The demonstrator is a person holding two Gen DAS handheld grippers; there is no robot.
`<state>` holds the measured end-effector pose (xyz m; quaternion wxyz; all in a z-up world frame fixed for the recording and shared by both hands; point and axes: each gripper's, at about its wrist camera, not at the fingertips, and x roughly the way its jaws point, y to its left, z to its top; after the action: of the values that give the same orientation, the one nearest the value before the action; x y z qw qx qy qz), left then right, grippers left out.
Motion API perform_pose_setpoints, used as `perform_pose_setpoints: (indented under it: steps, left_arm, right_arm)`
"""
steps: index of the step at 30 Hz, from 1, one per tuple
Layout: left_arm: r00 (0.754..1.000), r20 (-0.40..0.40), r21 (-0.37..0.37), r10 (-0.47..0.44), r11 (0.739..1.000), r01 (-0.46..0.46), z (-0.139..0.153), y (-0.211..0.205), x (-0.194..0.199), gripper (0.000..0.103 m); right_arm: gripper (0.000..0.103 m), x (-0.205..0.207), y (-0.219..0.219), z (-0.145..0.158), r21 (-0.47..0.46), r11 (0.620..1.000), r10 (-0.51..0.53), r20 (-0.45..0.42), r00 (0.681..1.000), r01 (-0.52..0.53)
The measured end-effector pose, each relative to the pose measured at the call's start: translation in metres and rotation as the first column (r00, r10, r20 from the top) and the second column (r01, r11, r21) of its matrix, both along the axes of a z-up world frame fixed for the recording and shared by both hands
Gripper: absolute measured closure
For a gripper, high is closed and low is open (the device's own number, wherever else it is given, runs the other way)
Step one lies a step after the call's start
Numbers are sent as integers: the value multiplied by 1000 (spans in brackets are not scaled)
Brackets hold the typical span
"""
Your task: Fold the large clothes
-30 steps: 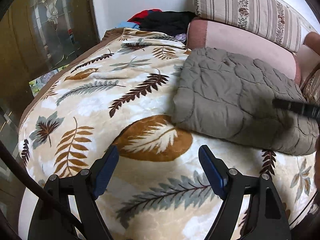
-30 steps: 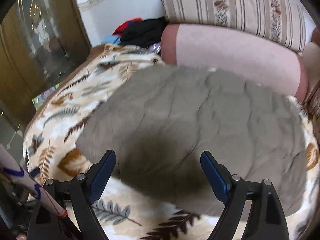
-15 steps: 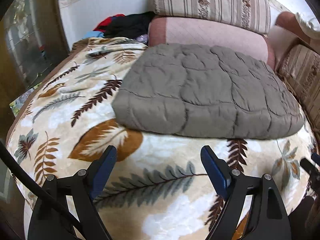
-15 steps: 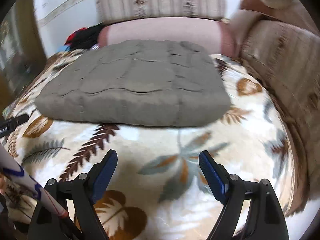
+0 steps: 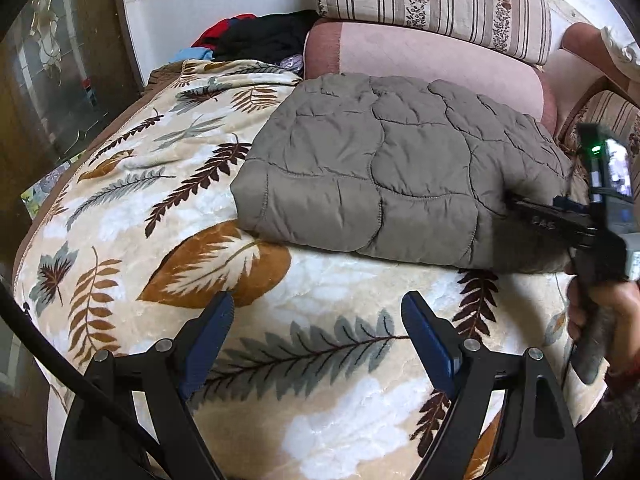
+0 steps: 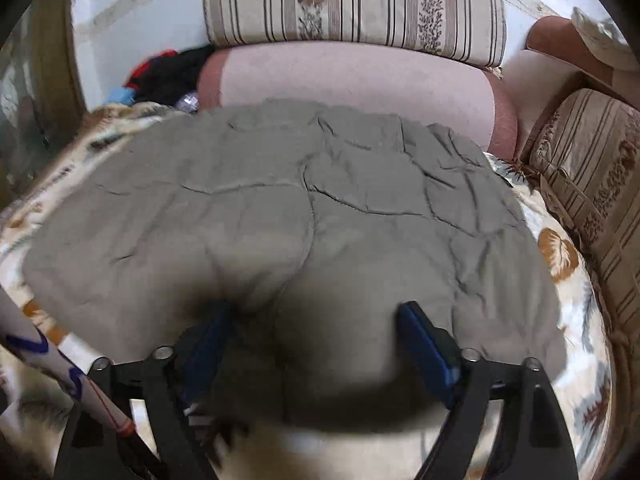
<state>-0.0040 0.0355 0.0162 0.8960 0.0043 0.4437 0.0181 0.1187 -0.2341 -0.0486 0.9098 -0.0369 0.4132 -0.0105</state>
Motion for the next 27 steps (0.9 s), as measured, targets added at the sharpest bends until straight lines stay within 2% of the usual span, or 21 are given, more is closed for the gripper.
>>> perform_pose_setpoints:
  steps: [2,7,12,16,21,24,27]
  left_arm:
    - [1000,-6,-6,-3,1000,3,-2,0,1,18]
    - [1000,-20,-22,-12,1000,12,-6,0,4,18]
    - [1000,-20,-29,-14,999,14,-7,2,4,18]
    - [1000,-25,-30,-15,999,14,-7,1,4,18]
    - [999,-25,-17,-28,999,27,-5,-4,5,18]
    - [999,-31,-20,-39,999,39,-6,-3,13,18]
    - [999,-43,-56,-10,998,8,-8,15,38,18]
  right_arm:
    - [3,10,-6,-10,5,1000,7,-36,999,-7]
    - [3,-1,-41,-2,79,997,-22,-42,999,26]
    - [5,-27,-94,4,82,986,-145,-19,989,146]
    - [5,-51,-116,9,34,976,-216,-3,976,216]
    - [5,-78,-143,8,85,961,-261,-29,965,263]
    - [5,-79,-152,12,106,957,-270,-31,962,272]
    - [5,-68,-165,16,194,940,-278,-49,959,282]
